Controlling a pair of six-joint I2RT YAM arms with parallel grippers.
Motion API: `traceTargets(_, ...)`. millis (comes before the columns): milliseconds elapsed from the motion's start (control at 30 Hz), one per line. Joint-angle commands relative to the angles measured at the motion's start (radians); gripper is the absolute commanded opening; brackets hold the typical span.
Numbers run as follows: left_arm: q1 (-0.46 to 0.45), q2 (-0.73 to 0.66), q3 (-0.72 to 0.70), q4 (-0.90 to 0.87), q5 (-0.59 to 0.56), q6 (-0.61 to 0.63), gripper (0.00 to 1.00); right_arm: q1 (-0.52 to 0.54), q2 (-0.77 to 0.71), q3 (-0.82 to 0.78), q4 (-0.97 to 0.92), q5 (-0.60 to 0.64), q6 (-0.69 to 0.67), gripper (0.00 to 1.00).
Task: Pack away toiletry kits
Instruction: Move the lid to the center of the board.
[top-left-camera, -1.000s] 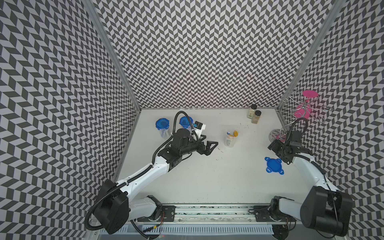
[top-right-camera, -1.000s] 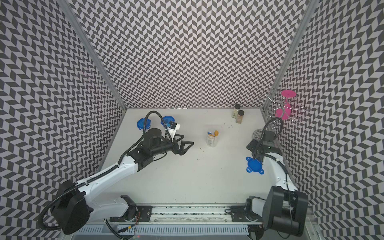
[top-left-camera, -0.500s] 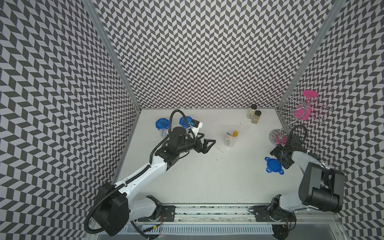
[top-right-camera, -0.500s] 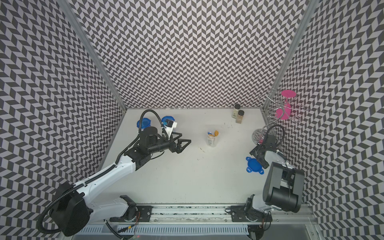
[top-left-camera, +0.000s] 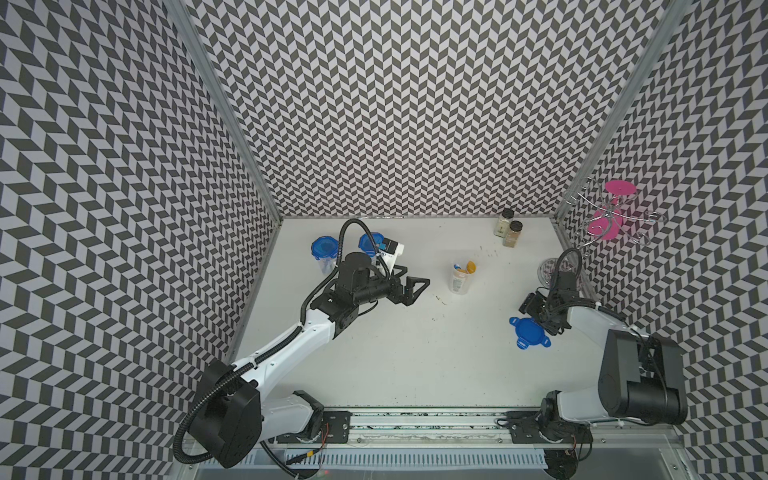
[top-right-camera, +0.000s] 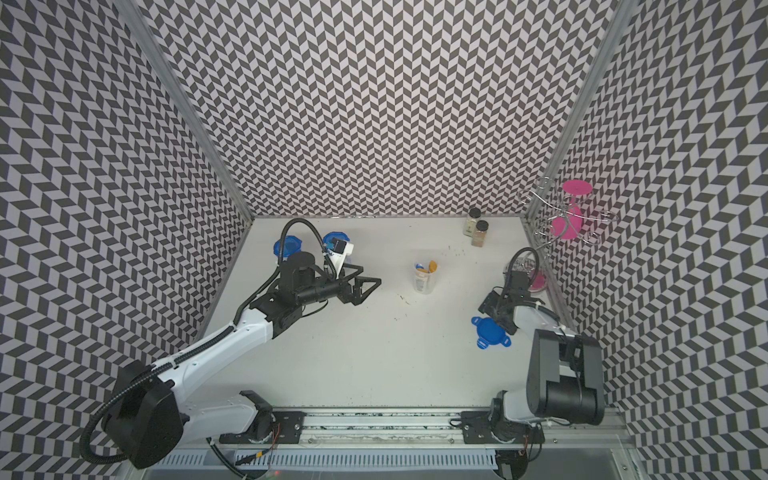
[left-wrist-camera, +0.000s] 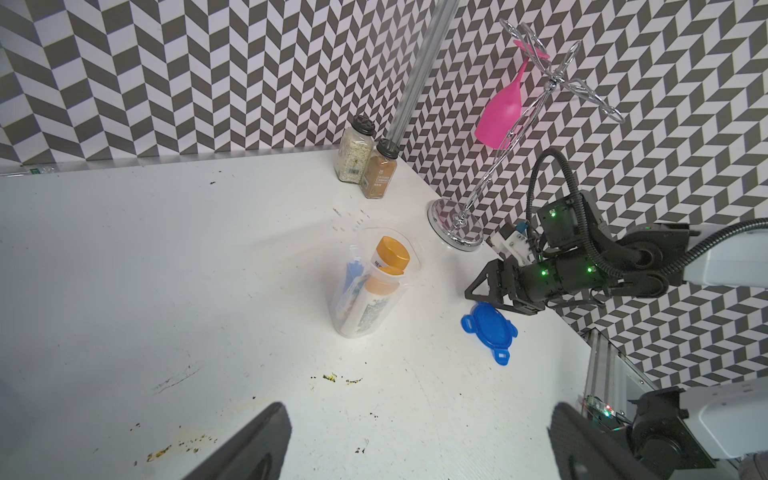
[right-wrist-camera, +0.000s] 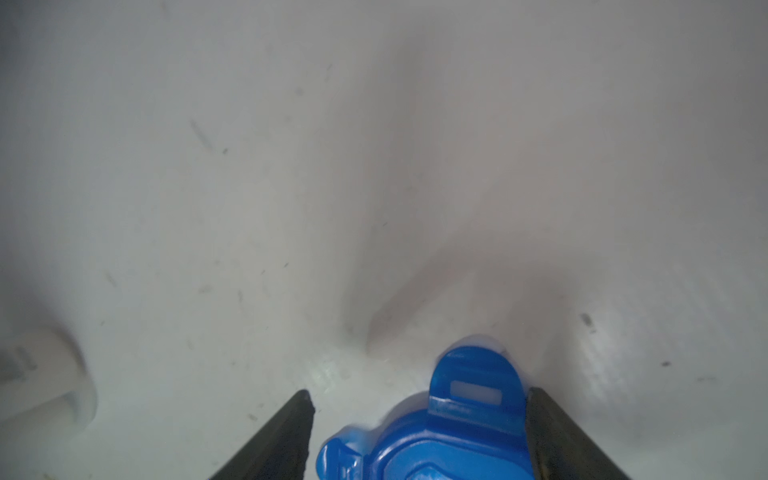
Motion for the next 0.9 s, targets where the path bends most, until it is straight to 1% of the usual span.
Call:
traceTargets(0, 0.006, -0.014, -0.006, 0.019, 0.000, 0.009, 1.00, 0.089, -0.034, -0.064, -0.032, -0.086, 0.065, 0.78)
traceTargets(100, 0.006, -0.013, -0.006, 0.020, 0.002, 0.011, 1.00, 0.143, -0.061, -0.065, -0.050, -0.120, 0.088, 0.78)
traceTargets(233, 0.006, -0.013, -0.010, 0.019, 0.004, 0.011, 1.00, 0.149, -0.082, 0.007, -0.139, -0.122, 0.012, 0.79)
traceTargets(367, 0.006, -0.010, -0.007, 0.019, 0.005, 0.012, 1.00, 0.153, -0.101, 0.058, -0.250, -0.032, -0.100, 0.81)
traceTargets(400, 0.006, -0.009, -0.007, 0.019, 0.005, 0.010, 0.99, 0.150, -0.112, 0.043, -0.238, -0.032, -0.092, 0.81)
traceTargets(467, 0.005, -0.006, -0.006, 0.021, 0.006, 0.008, 1.00, 0.151, -0.108, 0.016, -0.192, -0.078, -0.080, 0.82)
traceTargets(567, 0.004, -0.005, -0.007, 0.023, 0.010, 0.004, 1.00, 0.155, -0.056, -0.016, -0.117, -0.155, 0.004, 0.82)
traceTargets(633, 0.004, -0.007, -0.012, 0.027, 0.020, 0.000, 1.00, 0.161, -0.037, -0.022, -0.081, -0.182, 0.031, 0.82)
traceTargets(767, 0.005, -0.011, -0.016, 0.030, 0.028, -0.001, 0.99, 0.190, -0.023, 0.019, -0.110, -0.153, -0.007, 0.82)
traceTargets(867, 0.005, -0.010, -0.019, 0.041, 0.027, -0.008, 1.00, 0.195, -0.025, 0.010, -0.137, -0.141, -0.034, 0.82)
